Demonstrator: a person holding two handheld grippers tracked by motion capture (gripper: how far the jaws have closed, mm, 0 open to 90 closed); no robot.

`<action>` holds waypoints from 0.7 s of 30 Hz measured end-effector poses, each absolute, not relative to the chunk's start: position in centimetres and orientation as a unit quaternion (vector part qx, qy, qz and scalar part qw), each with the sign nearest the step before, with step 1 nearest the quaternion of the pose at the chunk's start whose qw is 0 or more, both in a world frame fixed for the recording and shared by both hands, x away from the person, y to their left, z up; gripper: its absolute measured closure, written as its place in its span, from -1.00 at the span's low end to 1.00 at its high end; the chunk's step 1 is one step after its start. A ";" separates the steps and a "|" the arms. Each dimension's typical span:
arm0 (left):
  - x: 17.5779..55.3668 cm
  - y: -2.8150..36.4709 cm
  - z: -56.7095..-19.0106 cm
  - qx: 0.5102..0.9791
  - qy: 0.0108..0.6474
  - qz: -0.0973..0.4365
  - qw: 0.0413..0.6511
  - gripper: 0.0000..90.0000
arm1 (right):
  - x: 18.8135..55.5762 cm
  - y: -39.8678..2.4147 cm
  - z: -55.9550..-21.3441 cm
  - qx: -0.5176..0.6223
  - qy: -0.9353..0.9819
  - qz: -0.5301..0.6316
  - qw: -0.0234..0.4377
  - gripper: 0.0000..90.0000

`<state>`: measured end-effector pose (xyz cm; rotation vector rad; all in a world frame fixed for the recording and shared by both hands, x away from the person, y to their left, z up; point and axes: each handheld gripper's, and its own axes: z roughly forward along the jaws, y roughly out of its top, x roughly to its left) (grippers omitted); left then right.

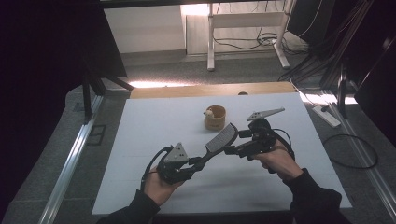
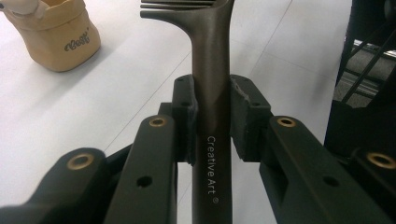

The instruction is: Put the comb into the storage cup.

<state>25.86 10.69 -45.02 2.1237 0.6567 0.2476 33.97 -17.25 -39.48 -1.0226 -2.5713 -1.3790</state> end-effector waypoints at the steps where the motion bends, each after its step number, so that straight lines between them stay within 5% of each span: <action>1: 25.9 10.7 -45.0 0.854 0.264 0.099 0.437 0.61 | 34.0 -17.1 -39.5 -0.331 -0.832 -0.445 0.027 -1.00; 16: 25.7 10.6 -44.9 0.854 0.262 0.108 0.437 0.61 | 34.6 -15.7 -39.8 -0.337 -0.832 -0.437 0.056 -1.00; 21: 25.7 10.6 -45.0 0.854 0.262 0.113 0.435 0.61 | 34.9 -16.0 -39.8 -0.347 -0.824 -0.443 0.067 -0.82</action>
